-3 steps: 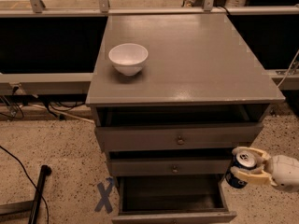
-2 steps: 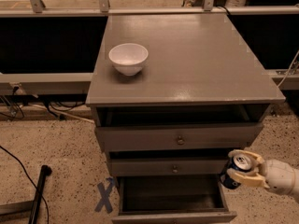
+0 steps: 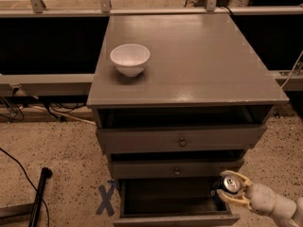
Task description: Place pepsi can into bottom drawer
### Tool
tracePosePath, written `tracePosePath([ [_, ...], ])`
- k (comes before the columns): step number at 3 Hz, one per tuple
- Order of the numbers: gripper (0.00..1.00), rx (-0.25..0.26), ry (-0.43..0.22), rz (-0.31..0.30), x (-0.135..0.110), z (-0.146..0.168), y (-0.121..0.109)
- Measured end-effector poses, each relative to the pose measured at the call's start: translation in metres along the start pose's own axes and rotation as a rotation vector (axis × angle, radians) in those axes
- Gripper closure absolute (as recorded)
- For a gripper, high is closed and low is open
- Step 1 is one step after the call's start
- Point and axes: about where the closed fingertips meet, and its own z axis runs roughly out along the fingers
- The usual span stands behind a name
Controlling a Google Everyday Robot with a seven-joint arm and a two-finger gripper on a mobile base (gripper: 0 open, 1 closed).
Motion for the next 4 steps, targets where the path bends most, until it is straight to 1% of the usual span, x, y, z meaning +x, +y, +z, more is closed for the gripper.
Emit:
tracePosePath([
  [1,1.0,-0.045,0.059,-0.042,0.024,0.002,0.015],
  [2,1.0,-0.05,0.065,-0.046,0.025,0.002,0.016],
  [3,1.0,-0.016,0.065,-0.042,0.043,0.004,0.008],
  [4,1.0,0.026,0.057,-0.031,0.096,-0.003,-0.008],
])
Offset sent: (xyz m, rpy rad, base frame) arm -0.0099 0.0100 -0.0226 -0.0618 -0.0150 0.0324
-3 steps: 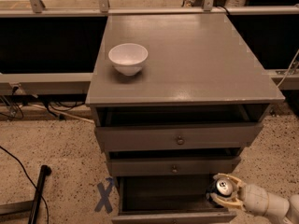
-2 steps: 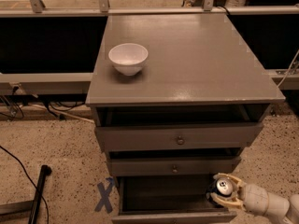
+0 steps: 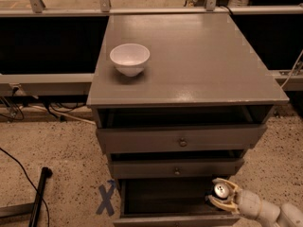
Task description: Place pepsi can into bottom drawer
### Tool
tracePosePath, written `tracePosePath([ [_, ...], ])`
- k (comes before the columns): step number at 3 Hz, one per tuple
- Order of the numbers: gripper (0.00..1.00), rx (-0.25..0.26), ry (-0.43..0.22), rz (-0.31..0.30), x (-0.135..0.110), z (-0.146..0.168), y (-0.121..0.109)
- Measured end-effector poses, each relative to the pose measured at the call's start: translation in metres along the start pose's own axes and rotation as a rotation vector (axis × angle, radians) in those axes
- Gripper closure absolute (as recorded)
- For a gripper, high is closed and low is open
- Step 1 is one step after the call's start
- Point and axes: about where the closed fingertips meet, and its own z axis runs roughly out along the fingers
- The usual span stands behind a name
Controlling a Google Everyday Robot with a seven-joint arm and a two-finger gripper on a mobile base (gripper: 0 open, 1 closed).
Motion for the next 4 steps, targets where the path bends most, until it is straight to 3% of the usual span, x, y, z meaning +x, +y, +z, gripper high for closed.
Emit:
tracePosePath([
  [1,1.0,0.112,-0.007,0.05,0.081,-0.017,-0.014],
  [2,1.0,0.195,-0.03,0.04,0.14,-0.027,-0.025],
  [3,1.0,0.213,-0.024,0.022,0.159,-0.028,-0.029],
  [4,1.0,0.223,-0.013,0.001,0.158,-0.025,-0.031],
])
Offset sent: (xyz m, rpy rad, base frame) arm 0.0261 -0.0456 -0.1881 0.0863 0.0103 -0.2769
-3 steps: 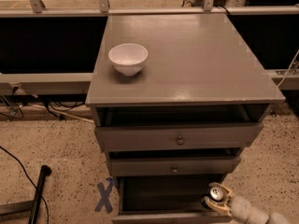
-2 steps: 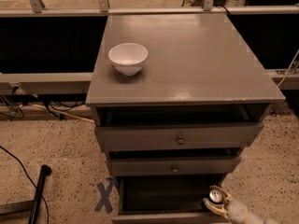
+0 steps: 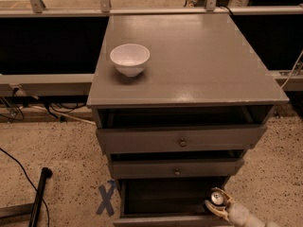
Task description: Place pepsi can into bottom drawer
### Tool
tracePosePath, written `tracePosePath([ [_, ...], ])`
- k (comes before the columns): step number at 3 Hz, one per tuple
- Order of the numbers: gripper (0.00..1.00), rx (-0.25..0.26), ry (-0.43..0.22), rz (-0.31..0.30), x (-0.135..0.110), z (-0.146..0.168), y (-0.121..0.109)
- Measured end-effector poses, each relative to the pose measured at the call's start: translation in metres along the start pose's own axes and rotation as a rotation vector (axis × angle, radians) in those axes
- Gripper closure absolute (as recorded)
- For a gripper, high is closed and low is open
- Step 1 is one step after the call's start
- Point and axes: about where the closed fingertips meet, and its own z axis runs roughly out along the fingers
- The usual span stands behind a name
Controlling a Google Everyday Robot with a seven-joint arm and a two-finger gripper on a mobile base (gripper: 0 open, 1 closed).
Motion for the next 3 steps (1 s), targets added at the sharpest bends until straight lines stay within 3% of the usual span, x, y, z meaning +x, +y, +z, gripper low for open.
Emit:
tracePosePath([
  [1,1.0,0.07,0.049,-0.056,0.024,0.008,-0.007],
  [3,1.0,0.101,0.094,-0.086,0.038,0.011,-0.012],
])
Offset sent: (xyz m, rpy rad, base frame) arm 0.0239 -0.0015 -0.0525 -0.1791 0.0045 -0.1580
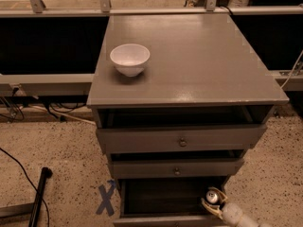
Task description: Place pepsi can into bottom drawer
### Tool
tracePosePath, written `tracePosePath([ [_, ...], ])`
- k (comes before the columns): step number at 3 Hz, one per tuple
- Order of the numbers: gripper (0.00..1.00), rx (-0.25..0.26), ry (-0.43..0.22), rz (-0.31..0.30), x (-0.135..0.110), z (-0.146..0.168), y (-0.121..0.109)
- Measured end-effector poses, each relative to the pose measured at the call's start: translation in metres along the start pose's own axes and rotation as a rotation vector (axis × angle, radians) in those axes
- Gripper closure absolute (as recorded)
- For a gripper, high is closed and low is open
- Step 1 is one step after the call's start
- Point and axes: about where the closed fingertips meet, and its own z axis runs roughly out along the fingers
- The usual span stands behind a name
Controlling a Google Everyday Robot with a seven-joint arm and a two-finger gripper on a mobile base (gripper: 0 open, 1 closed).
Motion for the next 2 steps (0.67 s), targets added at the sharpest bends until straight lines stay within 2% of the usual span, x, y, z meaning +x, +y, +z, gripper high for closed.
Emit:
tracePosePath([
  [2,0.53,-0.007,-0.005,0.003,-0.0008,0.005,0.0022],
])
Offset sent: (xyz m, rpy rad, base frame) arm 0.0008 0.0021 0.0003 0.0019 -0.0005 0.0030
